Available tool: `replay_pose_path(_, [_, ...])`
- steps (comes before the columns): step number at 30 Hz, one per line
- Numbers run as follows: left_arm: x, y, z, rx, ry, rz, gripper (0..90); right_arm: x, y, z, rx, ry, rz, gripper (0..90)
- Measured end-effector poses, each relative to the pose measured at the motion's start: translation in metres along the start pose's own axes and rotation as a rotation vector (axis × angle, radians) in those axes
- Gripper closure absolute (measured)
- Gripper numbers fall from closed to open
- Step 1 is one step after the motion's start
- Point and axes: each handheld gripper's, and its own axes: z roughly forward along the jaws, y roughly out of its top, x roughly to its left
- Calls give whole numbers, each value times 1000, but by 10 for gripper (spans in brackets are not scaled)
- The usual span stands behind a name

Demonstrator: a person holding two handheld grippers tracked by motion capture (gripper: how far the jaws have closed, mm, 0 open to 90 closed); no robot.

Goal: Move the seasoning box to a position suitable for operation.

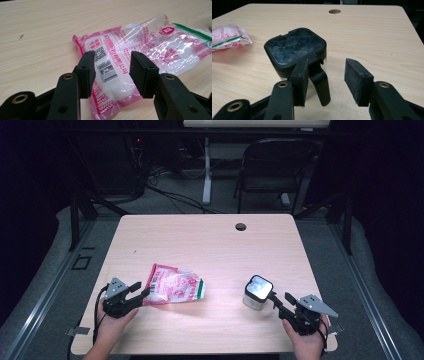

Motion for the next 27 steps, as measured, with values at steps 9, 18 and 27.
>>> replay_pose_path(9, [-1,1,-1,-18,-1,-5,551,5,-1,-4,24,-4,-16,579])
replay_pose_path(18, [0,2,-5,-37,-7,-9,522,15,-4,4,79,-14,-77,581])
replay_pose_path(27, [-2,1,-4,-32,-9,0,509,10,-11,22,176,-55,-85,622])
